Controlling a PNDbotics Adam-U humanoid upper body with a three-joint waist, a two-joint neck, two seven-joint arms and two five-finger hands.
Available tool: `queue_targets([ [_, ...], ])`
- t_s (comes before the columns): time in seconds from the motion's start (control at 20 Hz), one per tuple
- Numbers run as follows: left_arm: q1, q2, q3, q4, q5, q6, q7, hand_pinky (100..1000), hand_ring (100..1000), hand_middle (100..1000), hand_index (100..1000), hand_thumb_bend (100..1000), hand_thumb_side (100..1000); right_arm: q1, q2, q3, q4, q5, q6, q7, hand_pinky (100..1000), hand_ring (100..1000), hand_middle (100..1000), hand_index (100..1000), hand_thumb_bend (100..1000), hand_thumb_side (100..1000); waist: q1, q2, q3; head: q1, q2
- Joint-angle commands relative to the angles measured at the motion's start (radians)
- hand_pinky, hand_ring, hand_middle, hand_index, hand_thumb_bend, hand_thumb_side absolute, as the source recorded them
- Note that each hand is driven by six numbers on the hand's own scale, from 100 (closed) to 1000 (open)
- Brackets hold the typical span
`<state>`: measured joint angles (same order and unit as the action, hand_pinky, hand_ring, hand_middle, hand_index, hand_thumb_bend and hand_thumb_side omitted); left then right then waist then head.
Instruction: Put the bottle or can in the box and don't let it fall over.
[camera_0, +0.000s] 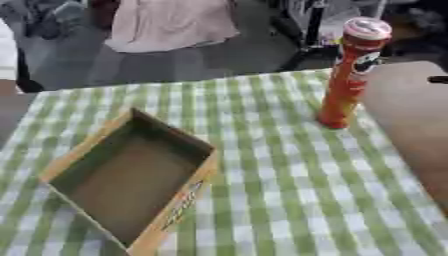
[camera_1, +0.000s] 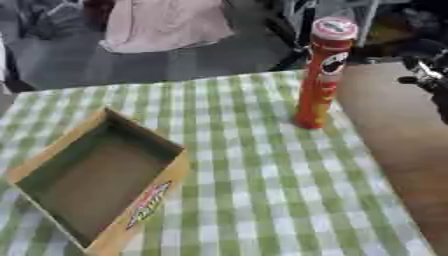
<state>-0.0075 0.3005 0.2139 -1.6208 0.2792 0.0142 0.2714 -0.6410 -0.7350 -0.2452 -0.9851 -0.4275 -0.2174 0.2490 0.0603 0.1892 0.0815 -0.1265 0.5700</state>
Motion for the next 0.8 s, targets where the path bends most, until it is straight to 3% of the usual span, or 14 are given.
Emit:
queue_targets([
  [0.05, -0.002, 0.024, 0.011, -0.011, -0.004, -0.002, 0.004, 1000, 693, 673, 766, 139, 857, -0.014, -0.029, -0.004, -0.024, 0.004, 0.001, 0.002, 689, 1000, 1000, 911, 401, 326, -0.003, -0.022, 0.001, -0.003, -0.002],
  [0.8, 0.000, 0.023, 0.010, -0.011, -0.004, -0.002, 0.003, 1000, 692, 673, 766, 138, 857, -0.025, -0.017, 0.011, -0.043, 0.014, 0.011, 0.018, 690, 1000, 1000, 910, 405, 321, -0.002, -0.021, 0.002, -0.008, -0.003],
])
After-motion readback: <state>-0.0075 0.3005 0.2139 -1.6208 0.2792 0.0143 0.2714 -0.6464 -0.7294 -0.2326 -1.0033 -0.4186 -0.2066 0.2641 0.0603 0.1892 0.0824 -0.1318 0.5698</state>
